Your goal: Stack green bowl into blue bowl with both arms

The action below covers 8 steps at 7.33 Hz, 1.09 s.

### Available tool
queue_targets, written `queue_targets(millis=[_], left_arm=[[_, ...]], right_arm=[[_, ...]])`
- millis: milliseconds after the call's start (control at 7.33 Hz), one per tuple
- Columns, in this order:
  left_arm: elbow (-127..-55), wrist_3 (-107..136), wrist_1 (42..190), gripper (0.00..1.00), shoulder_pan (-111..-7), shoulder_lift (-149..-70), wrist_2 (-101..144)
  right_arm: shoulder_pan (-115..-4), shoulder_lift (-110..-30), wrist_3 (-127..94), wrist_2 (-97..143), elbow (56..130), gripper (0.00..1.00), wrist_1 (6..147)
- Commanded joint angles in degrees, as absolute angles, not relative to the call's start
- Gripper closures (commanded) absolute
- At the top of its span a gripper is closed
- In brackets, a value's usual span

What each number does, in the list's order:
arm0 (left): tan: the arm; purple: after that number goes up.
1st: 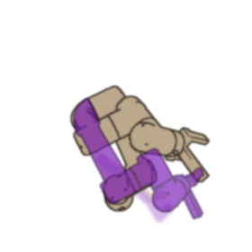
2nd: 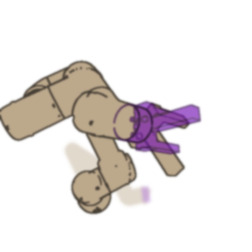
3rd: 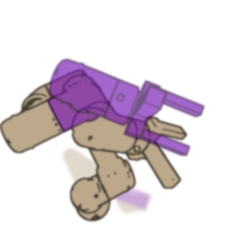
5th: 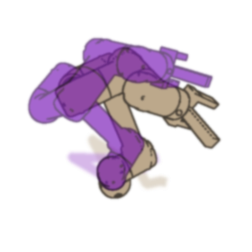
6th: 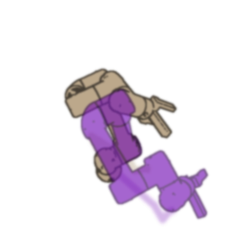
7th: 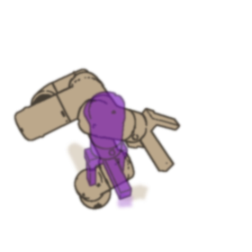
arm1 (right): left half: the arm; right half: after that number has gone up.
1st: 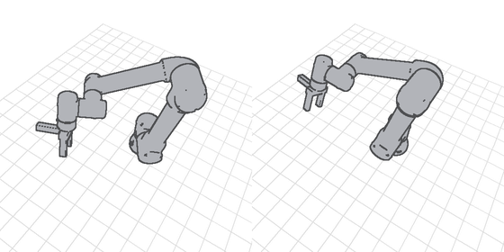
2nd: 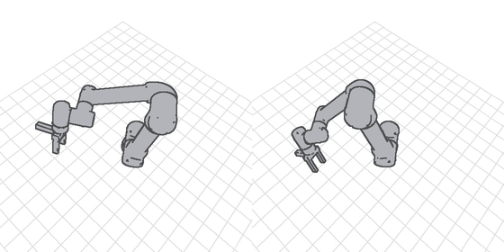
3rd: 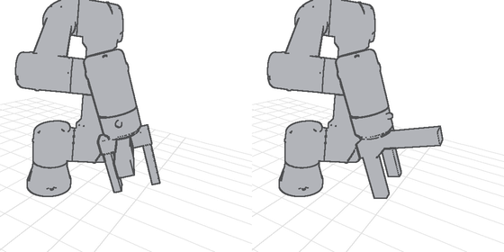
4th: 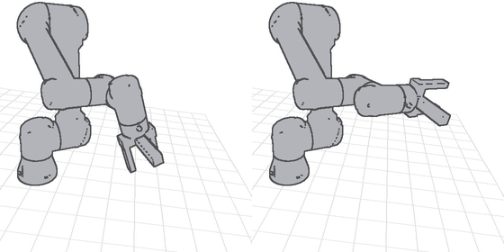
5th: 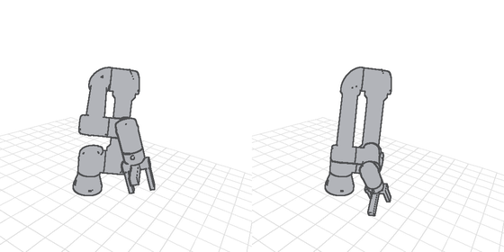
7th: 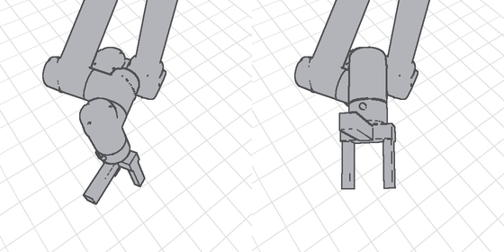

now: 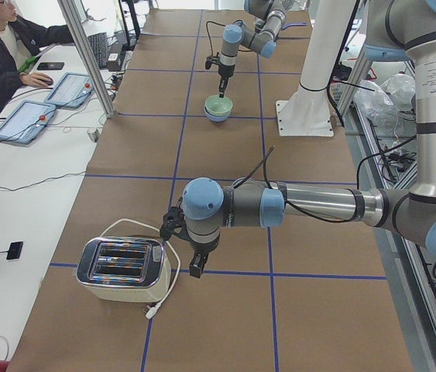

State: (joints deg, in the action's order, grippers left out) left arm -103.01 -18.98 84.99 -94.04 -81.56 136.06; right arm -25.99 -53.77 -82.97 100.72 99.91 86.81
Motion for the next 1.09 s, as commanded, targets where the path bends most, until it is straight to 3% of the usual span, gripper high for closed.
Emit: queue_targets(millis=[0, 682, 818, 955], left_arm=[[-103.0, -19.0, 85.0, 0.02, -94.0, -81.6, 136.1], [-103.0, -19.0, 85.0, 0.02, -94.0, -81.6, 136.1], [-103.0, -19.0, 85.0, 0.02, -94.0, -81.6, 136.1], [-102.8, -19.0, 85.0, 0.02, -94.0, -81.6, 136.1]], right_arm=[[-25.9, -53.6, -83.0, 100.8, 99.2, 1.00, 86.7], [-25.9, -53.0, -82.9, 100.7, 98.1, 1.00, 86.7], [-26.0, -52.7, -83.0, 100.6, 98.0, 0.91, 86.7], [-26.1, -53.0, -82.9, 97.3, 98.2, 0.01, 87.2]])
